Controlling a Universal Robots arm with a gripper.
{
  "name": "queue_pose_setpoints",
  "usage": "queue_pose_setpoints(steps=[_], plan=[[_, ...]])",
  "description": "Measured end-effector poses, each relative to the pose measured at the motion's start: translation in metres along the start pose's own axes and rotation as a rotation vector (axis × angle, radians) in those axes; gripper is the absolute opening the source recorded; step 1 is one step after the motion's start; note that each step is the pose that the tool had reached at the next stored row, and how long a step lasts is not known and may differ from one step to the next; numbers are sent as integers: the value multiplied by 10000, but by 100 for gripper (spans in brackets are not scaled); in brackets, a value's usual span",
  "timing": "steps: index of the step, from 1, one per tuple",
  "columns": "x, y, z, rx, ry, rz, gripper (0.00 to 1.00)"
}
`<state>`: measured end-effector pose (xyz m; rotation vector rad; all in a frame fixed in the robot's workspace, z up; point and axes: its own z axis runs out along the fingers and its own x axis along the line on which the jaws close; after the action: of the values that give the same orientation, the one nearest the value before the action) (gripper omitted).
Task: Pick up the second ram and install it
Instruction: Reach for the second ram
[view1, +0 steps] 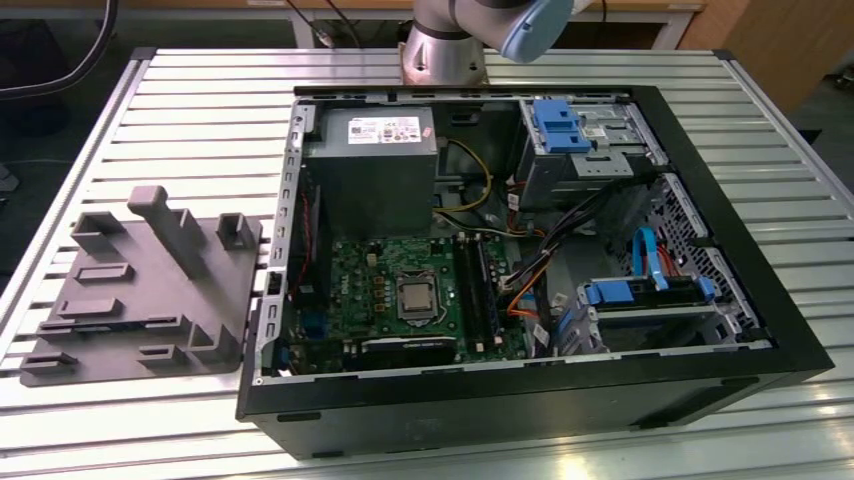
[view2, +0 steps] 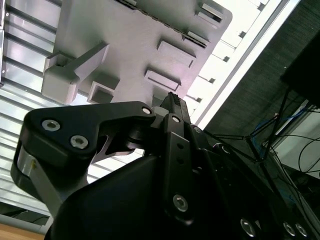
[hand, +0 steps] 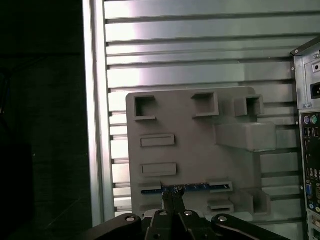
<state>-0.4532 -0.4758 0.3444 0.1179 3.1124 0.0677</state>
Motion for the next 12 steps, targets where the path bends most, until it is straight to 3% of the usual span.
queue_pose_setpoints(steps=[12], plan=[[19, -21, 30, 0, 0, 1, 11]])
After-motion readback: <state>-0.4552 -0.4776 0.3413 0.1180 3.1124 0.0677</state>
